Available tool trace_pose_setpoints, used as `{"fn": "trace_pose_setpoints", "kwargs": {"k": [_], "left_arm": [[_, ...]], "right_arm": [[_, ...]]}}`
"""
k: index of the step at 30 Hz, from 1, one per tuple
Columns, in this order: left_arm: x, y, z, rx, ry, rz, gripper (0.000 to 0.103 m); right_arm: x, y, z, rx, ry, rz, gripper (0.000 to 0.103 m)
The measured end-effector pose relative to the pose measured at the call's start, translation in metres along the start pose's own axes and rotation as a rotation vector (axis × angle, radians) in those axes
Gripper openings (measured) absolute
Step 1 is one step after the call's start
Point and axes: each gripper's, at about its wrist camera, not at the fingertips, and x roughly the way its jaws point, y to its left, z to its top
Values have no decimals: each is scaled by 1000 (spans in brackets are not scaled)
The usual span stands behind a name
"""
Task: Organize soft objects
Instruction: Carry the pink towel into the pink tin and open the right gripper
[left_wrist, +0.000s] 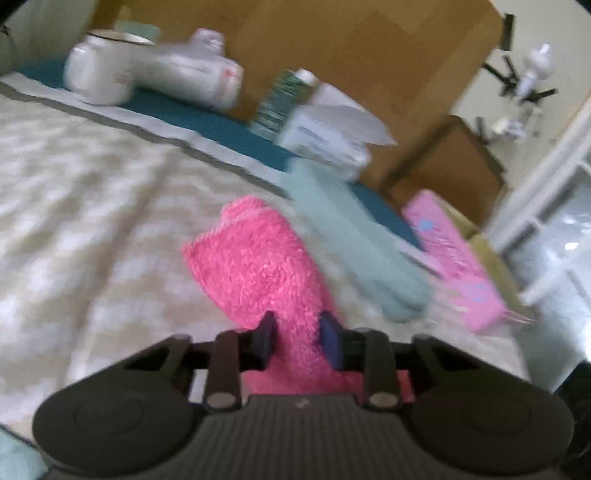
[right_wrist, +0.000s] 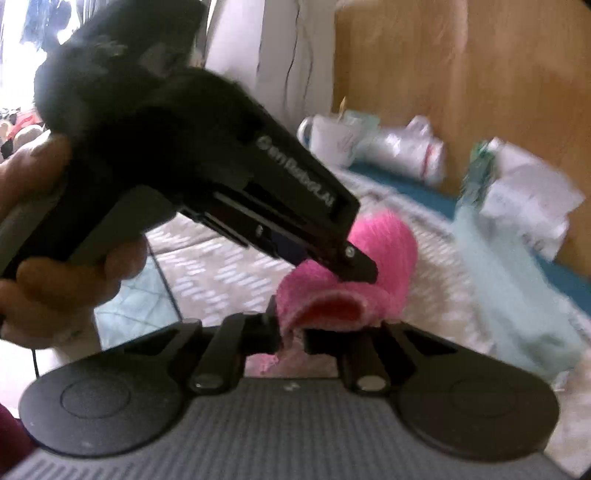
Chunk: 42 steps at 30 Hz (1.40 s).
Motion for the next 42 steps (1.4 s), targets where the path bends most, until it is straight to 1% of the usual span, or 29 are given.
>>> {"fn": "trace_pose_setpoints", "kwargs": {"k": [1, 3, 6, 9, 12, 15, 17, 19, 20, 21, 22, 23, 24, 25, 27, 30, 32, 34, 37, 39, 41, 42], "left_arm": [[1, -9, 2, 17, -4, -16, 25], [5, -35, 9, 84, -17, -53, 25], [15, -82, 22, 190, -44, -117, 25], [33, -142, 36, 307, -64, -202, 26], [60, -197, 40, 400, -60, -270, 26], [96, -251, 42, 469, -34, -325, 26], [124, -283, 42, 513, -19, -343, 27], [154, -313, 42, 534, -5, -341, 31], [165, -325, 42, 537, -10, -331, 33], [176, -334, 41, 544, -26, -314, 36], [185, -341, 39, 557, -43, -289, 37], [192, -345, 38, 570, -53, -256, 37], [195, -345, 35, 573, -56, -231, 37], [196, -342, 33, 566, -55, -223, 38], [188, -328, 28, 553, -56, -241, 45], [172, -304, 22, 556, -77, -205, 46], [162, -286, 19, 530, -59, -204, 46], [149, -268, 17, 499, -48, -209, 46], [124, -237, 11, 465, -52, -185, 46], [104, -209, 5, 435, -50, -172, 46], [85, -181, 0, 406, -58, -144, 46], [77, -166, -3, 390, -63, -120, 46]], "right_arm": [[-10, -3, -1, 0, -35, -29, 14], [-27, -13, -1, 3, -99, -92, 13], [-57, -38, -2, 21, -198, -223, 13], [-86, -63, -6, 13, -271, -373, 13], [-113, -98, -13, 63, -309, -500, 13], [-132, -137, -25, 117, -317, -612, 13], [-142, -166, -34, 154, -306, -673, 13], [-150, -196, -43, 214, -295, -718, 14], [-149, -213, -46, 238, -281, -750, 16], [-145, -232, -50, 247, -245, -792, 29], [-137, -252, -53, 261, -161, -870, 41], [-134, -270, -59, 297, -82, -951, 59], [-133, -285, -64, 343, -28, -1006, 60], [-136, -295, -69, 381, -7, -1019, 60], [-148, -300, -80, 448, -61, -1013, 66], [-158, -294, -86, 514, -134, -1022, 68], [-162, -280, -85, 526, -192, -1016, 68], [-168, -261, -83, 509, -247, -1026, 68], [-172, -232, -73, 453, -291, -1071, 68], [-176, -213, -70, 440, -343, -1086, 68], [-176, -190, -66, 423, -404, -1027, 68], [-172, -182, -63, 410, -415, -986, 68]]}}
